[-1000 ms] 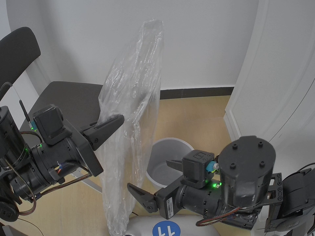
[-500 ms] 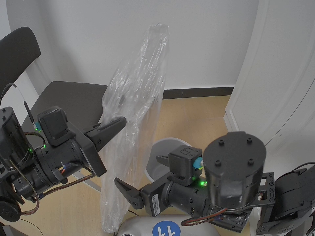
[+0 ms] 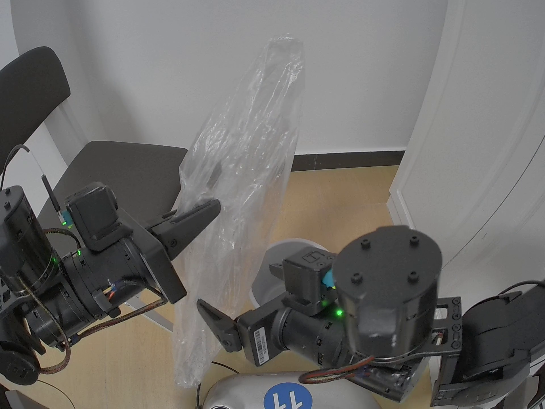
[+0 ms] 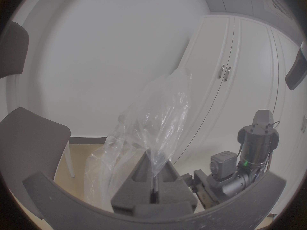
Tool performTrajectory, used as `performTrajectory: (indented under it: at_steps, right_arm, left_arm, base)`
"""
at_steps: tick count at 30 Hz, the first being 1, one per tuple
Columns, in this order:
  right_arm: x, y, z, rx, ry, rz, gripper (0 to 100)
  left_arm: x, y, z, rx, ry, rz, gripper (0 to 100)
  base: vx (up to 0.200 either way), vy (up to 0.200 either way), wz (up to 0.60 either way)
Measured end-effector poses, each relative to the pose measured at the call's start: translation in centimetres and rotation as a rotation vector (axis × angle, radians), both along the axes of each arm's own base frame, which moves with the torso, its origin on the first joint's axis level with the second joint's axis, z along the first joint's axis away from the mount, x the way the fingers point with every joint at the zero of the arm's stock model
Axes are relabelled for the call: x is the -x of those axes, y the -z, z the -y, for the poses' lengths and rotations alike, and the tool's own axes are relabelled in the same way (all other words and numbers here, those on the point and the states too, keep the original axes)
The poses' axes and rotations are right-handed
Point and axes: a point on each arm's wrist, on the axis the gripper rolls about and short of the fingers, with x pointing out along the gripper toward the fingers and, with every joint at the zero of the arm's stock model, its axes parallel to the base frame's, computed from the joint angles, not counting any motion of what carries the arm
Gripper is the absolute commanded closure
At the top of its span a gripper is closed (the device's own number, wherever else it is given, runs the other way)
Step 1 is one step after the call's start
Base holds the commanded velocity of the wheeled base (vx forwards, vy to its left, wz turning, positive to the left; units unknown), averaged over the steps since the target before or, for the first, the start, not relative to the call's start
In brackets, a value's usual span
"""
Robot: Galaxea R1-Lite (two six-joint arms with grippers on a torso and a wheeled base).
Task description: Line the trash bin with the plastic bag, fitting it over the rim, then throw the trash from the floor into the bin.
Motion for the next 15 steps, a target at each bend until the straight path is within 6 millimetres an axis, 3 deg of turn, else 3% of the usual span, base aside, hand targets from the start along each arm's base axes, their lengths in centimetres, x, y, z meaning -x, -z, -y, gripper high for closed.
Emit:
performTrajectory:
  at_steps: [7,15]
  right_arm:
    - [-2.3,1.2,0.2,0.042,0.123,0.003,0]
    - [-3.8,1.5,2.4,0.063,0.195,-0.003,0]
  left_arm:
    - [0.1,0.0,0.0,-0.001,0.0,0.003,100]
    - [0.1,0.0,0.0,0.0,0.001,0.003,100]
  base:
    - [0.0,0.0,0.0]
    - [0.0,0.0,0.0]
